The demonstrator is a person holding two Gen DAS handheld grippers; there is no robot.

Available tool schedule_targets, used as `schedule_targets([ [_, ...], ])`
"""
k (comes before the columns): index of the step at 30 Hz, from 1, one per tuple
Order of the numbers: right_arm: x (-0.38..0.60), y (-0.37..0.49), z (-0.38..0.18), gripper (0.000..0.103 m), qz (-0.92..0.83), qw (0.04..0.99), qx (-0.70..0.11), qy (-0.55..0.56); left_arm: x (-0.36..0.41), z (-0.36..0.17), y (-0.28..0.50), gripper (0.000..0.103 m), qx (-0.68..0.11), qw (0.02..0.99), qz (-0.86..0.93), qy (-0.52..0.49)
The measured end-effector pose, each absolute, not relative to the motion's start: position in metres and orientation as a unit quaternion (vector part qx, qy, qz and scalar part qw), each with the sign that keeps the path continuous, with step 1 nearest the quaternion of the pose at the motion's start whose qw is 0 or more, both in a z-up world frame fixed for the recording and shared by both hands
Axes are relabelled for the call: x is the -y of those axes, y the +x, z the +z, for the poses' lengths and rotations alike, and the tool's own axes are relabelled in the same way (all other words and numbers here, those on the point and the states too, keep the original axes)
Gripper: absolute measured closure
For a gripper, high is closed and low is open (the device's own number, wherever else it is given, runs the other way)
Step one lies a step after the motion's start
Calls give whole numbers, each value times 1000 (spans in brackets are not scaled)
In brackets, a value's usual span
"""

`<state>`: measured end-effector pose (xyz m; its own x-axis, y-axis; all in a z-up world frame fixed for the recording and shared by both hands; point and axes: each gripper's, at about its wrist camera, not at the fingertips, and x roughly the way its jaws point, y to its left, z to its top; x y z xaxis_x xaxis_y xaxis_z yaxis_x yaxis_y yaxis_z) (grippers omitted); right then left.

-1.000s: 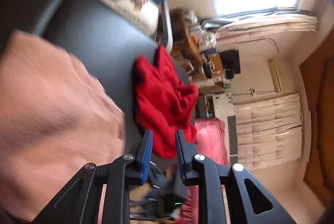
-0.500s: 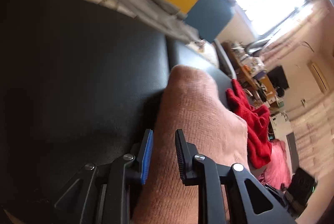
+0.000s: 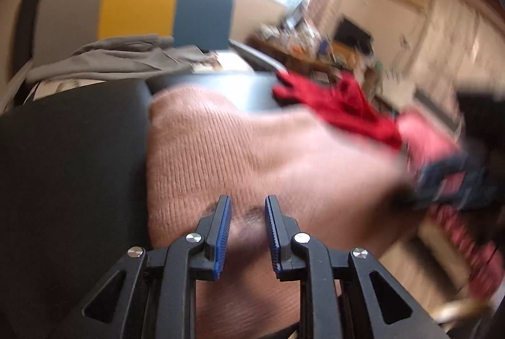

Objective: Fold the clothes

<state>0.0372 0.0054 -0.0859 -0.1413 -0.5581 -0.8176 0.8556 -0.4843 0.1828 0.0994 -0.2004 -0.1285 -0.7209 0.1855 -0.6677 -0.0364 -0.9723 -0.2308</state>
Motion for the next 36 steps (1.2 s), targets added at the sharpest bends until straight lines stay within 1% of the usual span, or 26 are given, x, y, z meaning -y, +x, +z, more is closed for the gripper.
schedule_targets([
  [1, -9, 38, -86, 86, -742, 470, -176, 444, 195, -133, 101, 82, 87, 68, 919, -378],
  [4, -14, 25, -143, 86, -731, 421, -191, 501, 179, -143, 106, 82, 56, 90, 913, -393],
  [5, -18, 23, -149, 86, -733, 423, -168, 505, 174, -143, 108, 82, 44, 90, 914, -392],
  [7, -25, 18, -140, 79, -732, 436, -130, 507, 167, -144, 111, 82, 20, 89, 916, -390],
  [8, -29, 15, -133, 74, -729, 446, -111, 507, 166, -145, 112, 82, 14, 88, 916, -391],
  [9, -32, 13, -126, 64, -730, 451, -98, 504, 167, -146, 112, 82, 16, 88, 916, -391],
  [11, -40, 7, -113, 55, -735, 457, -73, 496, 173, -144, 110, 82, 45, 92, 915, -391],
  [12, -44, 4, -106, 54, -737, 460, -61, 491, 174, -144, 110, 82, 56, 92, 915, -389],
  [13, -48, -2, -101, 53, -740, 466, -39, 484, 175, -143, 110, 82, 63, 92, 916, -386],
  [15, -51, -21, -91, 49, -746, 474, 13, 468, 176, -142, 110, 82, 72, 90, 917, -381],
  [16, -49, -30, -89, 48, -748, 474, 35, 463, 175, -142, 110, 82, 71, 90, 918, -380],
  [20, -29, -58, -110, 48, -742, 469, 48, 478, 171, -140, 111, 82, 66, 89, 920, -375],
  [22, -17, -69, -125, 51, -726, 471, 60, 498, 170, -138, 112, 82, 69, 92, 922, -369],
  [23, -11, -74, -133, 55, -721, 469, 58, 507, 169, -138, 112, 82, 70, 92, 923, -366],
  [24, -5, -75, -139, 71, -720, 466, 51, 512, 168, -137, 113, 82, 69, 93, 925, -362],
  [25, 1, -75, -143, 81, -719, 464, 44, 516, 167, -136, 114, 82, 68, 97, 926, -358],
  [26, 7, -75, -145, 85, -722, 461, 31, 515, 165, -135, 115, 82, 67, 101, 928, -354],
  [28, 13, -67, -133, 88, -739, 461, -6, 492, 161, -134, 115, 82, 59, 110, 927, -354],
  [31, 10, -55, -98, 89, -775, 454, -55, 436, 154, -138, 116, 82, 50, 123, 922, -363],
  [33, 5, -49, -86, 90, -797, 437, -91, 406, 153, -145, 115, 82, 62, 130, 917, -373],
  [36, 3, -55, -114, 90, -801, 392, -140, 430, 150, -155, 111, 82, 82, 136, 907, -389],
])
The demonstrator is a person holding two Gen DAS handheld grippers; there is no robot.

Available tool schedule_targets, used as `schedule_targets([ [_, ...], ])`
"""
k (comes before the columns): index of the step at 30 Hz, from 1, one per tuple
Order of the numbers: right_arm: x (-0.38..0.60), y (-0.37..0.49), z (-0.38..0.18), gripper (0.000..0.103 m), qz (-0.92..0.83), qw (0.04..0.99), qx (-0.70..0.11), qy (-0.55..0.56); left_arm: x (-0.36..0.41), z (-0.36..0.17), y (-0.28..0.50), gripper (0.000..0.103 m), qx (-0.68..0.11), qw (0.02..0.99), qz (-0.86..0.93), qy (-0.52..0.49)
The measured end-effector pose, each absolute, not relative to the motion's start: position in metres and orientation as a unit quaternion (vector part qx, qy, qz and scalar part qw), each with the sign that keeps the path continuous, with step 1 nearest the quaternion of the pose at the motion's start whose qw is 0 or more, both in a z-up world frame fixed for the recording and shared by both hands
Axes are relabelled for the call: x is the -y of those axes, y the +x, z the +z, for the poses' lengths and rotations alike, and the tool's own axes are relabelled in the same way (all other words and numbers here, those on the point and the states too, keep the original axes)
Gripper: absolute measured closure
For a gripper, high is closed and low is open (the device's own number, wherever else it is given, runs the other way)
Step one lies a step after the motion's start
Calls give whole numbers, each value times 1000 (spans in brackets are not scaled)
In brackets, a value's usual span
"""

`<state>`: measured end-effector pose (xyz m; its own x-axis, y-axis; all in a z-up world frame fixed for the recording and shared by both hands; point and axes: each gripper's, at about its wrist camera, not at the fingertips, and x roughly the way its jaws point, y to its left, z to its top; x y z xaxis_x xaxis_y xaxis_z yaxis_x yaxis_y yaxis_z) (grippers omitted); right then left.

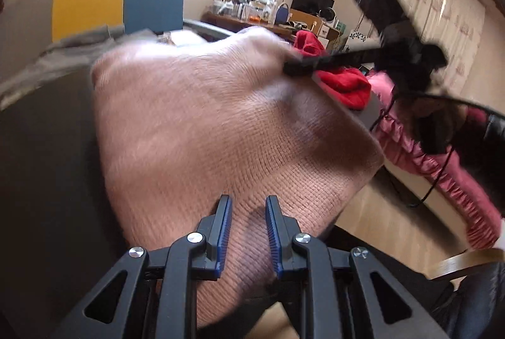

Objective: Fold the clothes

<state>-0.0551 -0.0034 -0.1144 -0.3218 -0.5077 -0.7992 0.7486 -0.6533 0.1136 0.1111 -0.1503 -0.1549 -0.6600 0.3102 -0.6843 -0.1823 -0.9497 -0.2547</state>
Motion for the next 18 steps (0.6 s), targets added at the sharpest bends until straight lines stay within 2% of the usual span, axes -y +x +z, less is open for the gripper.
schedule_targets([
  [2, -3, -64, -143, 91, -791, 385, -123, 459, 149, -159, 110, 82, 88, 133, 905, -395],
  [7, -20, -67, -153, 90, -799, 392, -58, 452, 156, -150, 107, 82, 124, 129, 901, -395],
  [12, -28, -71, -157, 90, -793, 406, -30, 454, 208, -98, 94, 82, 198, 100, 925, -309],
  [15, -26, -70, -158, 89, -792, 410, -20, 453, 234, -80, 69, 82, 179, 72, 938, -287],
  [18, -24, -71, -159, 89, -791, 413, -21, 452, 249, -74, 39, 82, 176, 89, 934, -299],
])
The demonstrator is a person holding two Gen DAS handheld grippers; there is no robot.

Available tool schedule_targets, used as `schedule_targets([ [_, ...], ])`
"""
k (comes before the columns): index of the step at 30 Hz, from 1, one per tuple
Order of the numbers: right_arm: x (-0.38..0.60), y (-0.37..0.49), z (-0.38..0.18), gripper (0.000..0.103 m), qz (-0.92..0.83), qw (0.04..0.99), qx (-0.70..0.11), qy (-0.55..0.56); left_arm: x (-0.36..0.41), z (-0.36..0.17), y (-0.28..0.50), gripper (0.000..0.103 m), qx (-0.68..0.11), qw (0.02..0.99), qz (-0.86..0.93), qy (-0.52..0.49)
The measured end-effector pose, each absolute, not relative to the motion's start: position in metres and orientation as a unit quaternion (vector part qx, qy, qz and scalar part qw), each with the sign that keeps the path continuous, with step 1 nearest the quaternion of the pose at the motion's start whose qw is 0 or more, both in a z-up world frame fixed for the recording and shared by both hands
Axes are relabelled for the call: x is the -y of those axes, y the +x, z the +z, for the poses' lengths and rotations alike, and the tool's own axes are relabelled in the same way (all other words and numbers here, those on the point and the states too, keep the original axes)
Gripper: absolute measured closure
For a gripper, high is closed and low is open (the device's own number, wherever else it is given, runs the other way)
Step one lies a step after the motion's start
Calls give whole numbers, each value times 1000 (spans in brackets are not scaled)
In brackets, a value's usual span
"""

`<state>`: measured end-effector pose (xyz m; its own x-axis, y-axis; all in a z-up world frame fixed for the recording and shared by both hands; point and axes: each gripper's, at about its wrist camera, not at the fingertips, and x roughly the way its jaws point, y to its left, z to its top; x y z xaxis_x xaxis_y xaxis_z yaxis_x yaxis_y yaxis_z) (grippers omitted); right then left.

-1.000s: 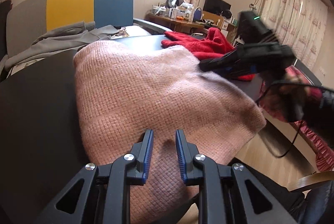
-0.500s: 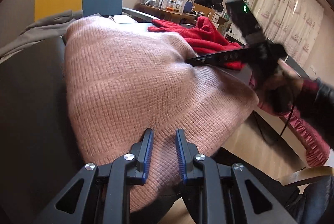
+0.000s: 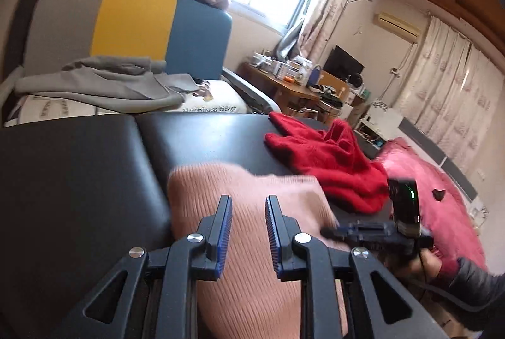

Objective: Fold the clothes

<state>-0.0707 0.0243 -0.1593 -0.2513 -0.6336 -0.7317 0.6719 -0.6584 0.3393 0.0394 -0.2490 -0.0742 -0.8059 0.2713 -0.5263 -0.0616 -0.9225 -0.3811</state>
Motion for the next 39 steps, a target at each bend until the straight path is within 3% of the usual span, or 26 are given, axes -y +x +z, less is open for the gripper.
schedule_targets([
  [6, -31, -75, -164, 88, -785, 423, 1, 453, 239, -100, -29, 82, 101, 117, 912, -380],
  [8, -35, -76, -167, 88, -782, 429, 13, 451, 236, -135, -53, 80, 63, 70, 895, -436],
  [17, -39, -80, -171, 88, -773, 439, 35, 455, 231, -150, -45, 81, 89, -1, 906, -414],
  [23, -35, -80, -165, 87, -773, 437, 15, 460, 216, -123, -30, 81, 41, -37, 923, -381],
  [28, -26, -74, -151, 78, -787, 416, -35, 454, 209, -109, -15, 81, 37, -51, 925, -374],
  [32, -17, -63, -131, 60, -807, 390, -97, 432, 207, -107, 0, 81, 45, -63, 924, -376],
  [39, -21, -17, -74, 59, -823, 421, -120, 362, 194, -107, 21, 81, 54, -79, 923, -373],
])
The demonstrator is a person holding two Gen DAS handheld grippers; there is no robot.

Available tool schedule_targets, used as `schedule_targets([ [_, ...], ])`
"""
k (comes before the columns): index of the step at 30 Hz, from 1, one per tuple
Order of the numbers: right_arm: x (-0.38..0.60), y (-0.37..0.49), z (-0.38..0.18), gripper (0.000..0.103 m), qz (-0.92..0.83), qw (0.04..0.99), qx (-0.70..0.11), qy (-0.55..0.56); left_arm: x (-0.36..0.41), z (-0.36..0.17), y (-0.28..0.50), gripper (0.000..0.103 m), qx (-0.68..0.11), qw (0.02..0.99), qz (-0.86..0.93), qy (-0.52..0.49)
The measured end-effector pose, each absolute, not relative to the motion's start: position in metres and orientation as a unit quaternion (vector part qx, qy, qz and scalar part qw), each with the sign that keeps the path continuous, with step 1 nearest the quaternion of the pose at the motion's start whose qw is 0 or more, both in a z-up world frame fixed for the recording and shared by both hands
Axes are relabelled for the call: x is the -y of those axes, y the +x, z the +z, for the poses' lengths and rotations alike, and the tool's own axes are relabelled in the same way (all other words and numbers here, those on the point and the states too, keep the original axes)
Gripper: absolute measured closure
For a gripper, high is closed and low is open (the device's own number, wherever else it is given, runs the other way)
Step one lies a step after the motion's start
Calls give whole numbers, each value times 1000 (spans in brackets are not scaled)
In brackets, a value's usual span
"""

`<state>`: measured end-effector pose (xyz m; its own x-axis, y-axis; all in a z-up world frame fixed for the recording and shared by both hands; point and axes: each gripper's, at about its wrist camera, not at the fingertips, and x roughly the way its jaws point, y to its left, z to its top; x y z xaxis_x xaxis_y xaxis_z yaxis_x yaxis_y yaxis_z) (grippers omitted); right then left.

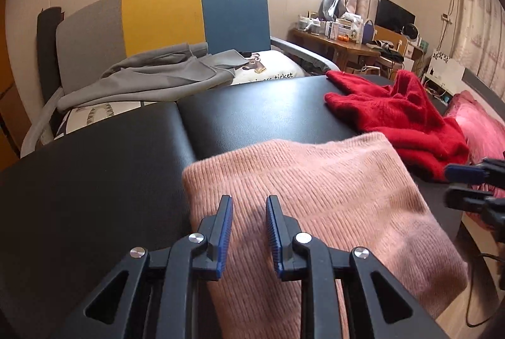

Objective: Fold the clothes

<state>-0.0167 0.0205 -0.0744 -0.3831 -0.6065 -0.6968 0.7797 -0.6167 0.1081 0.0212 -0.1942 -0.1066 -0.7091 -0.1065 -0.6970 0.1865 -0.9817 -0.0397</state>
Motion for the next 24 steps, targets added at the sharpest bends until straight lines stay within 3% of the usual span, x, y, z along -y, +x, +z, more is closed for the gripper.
schedule_targets([
  [3, -10, 15, -76, 60, -794, 466, -136, 366, 192, -112, 28, 81, -58, 82, -922, 375],
  [8, -8, 35, -125, 62, -778, 427, -183, 422, 185, -121, 33, 81, -39, 86, -923, 372],
  [11, -31, 23, -149, 65, -790, 407, -140, 437, 180, -130, 34, 80, -34, 90, -924, 371],
  [13, -31, 20, -151, 68, -794, 404, -143, 432, 177, -132, 34, 80, -27, 98, -925, 366],
  [24, -26, 20, -149, 66, -800, 396, -161, 421, 178, -133, 39, 80, -29, 100, -932, 348],
])
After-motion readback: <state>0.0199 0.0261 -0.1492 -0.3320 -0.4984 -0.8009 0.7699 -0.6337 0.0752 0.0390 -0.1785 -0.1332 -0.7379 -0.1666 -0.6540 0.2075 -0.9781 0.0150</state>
